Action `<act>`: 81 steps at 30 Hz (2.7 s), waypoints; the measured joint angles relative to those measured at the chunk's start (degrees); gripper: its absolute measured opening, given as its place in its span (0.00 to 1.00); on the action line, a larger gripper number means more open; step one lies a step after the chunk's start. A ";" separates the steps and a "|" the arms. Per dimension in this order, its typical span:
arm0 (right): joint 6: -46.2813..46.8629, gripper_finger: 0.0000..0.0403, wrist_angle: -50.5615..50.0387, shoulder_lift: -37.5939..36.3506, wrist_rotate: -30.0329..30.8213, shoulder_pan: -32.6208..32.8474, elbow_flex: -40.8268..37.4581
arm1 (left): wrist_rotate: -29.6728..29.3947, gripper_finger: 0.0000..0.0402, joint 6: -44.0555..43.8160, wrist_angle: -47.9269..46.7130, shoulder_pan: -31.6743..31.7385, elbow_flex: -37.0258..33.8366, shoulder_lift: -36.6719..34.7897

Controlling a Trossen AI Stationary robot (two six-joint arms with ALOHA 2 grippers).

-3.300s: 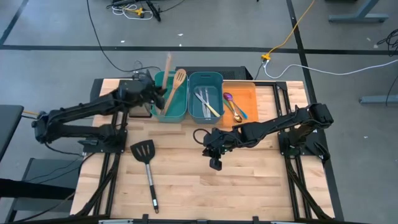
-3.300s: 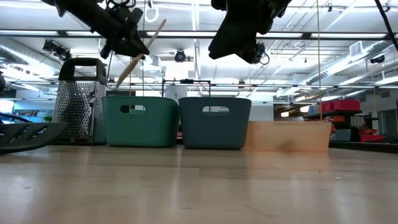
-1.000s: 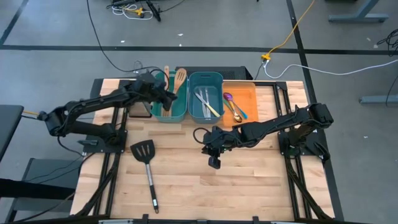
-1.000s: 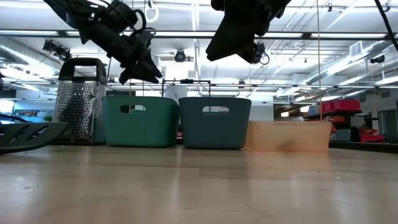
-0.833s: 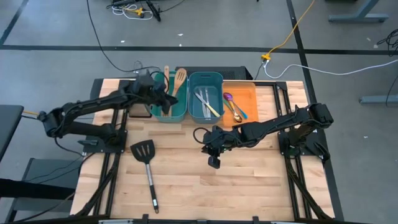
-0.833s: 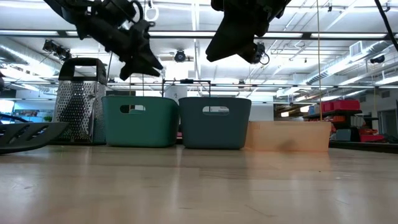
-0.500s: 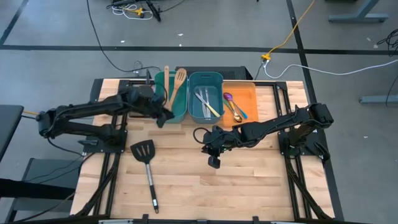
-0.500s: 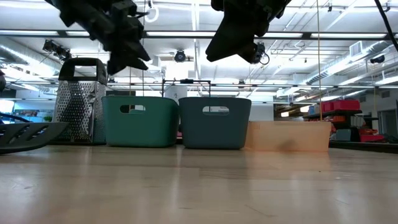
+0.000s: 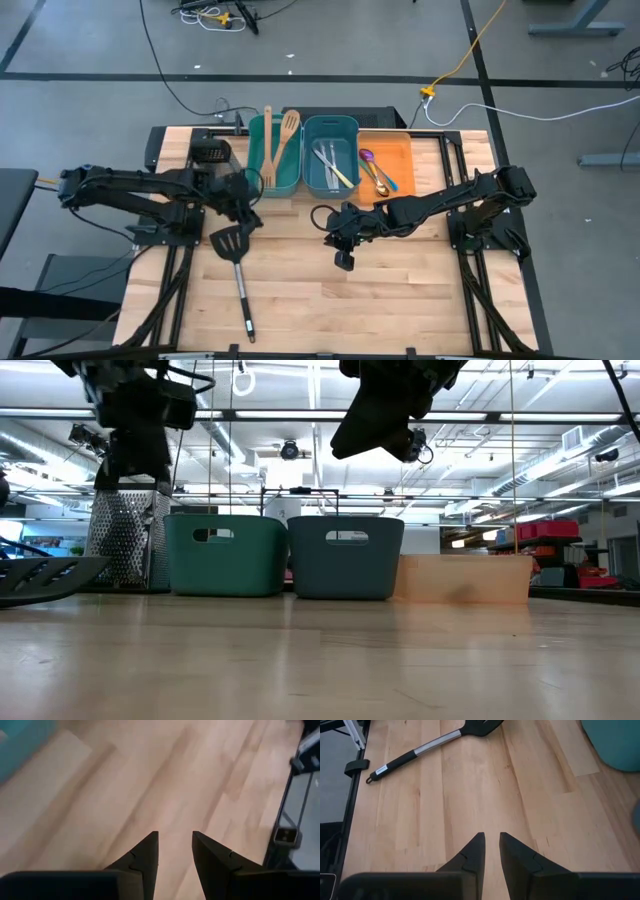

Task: Pick & Place Kitchen Items
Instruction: Put the black spatula into the green bin

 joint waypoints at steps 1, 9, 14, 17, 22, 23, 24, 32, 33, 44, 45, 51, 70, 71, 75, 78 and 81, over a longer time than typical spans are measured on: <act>0.00 0.17 -0.04 0.00 0.00 0.03 0.00 | -0.17 0.31 -0.95 -0.38 -1.39 0.00 0.00; -0.01 0.17 -0.06 0.00 0.00 0.09 0.00 | -1.28 0.31 -10.52 -6.04 -12.47 0.00 0.06; -0.02 0.17 -0.08 0.00 0.00 0.09 0.00 | -4.54 0.31 -19.72 -9.72 -20.16 -0.02 0.07; -0.02 0.17 -0.07 0.00 0.00 0.09 0.00 | -7.09 0.31 -25.50 -10.59 -25.02 -0.02 0.07; -0.02 0.17 -0.08 0.00 0.00 0.09 0.00 | -11.76 0.31 -35.44 -10.55 -33.35 -0.02 0.09; -0.02 0.17 -0.08 0.00 0.00 0.09 0.00 | -12.94 0.31 -37.91 -10.55 -34.97 -0.02 0.20; -0.02 0.17 -0.08 0.00 0.00 0.09 0.00 | -13.99 0.31 -40.23 -10.55 -36.66 -0.02 0.22; -0.52 0.17 -0.08 0.00 0.00 0.09 0.00 | -22.97 0.31 -60.79 -10.60 -50.42 -0.02 0.36; -0.63 0.17 -0.08 0.00 0.00 0.09 0.00 | -24.04 0.31 -63.37 -10.71 -51.95 -0.02 0.65; -3.01 0.17 -0.23 0.00 0.02 0.11 0.00 | -24.05 0.31 -84.07 -10.79 -61.19 -0.07 10.65; -3.06 0.17 -0.25 0.00 0.02 0.11 0.00 | -24.05 0.31 -85.09 -10.01 -61.42 -0.07 11.53; -3.04 0.17 -0.24 0.00 0.00 0.11 0.00 | -22.91 0.31 -89.99 -6.09 -62.01 -0.07 16.07; -4.90 0.17 -0.30 0.00 0.02 0.11 0.00 | -23.30 0.31 -90.31 1.00 -53.77 -0.09 25.79; -4.73 0.17 -0.32 0.00 0.02 0.11 0.01 | -22.78 0.31 -90.29 1.38 -53.32 -0.07 25.79; -4.48 0.17 -0.51 0.00 0.01 0.20 0.00 | -22.43 0.31 -90.23 1.59 -51.86 -0.07 25.79; -4.48 0.17 -0.51 0.00 0.00 0.39 0.00 | -22.44 0.31 -89.65 1.56 -50.91 -0.07 25.79; -4.48 0.17 -0.47 0.00 0.02 0.78 0.02 | -22.48 0.31 -89.53 1.39 -49.88 -0.07 25.79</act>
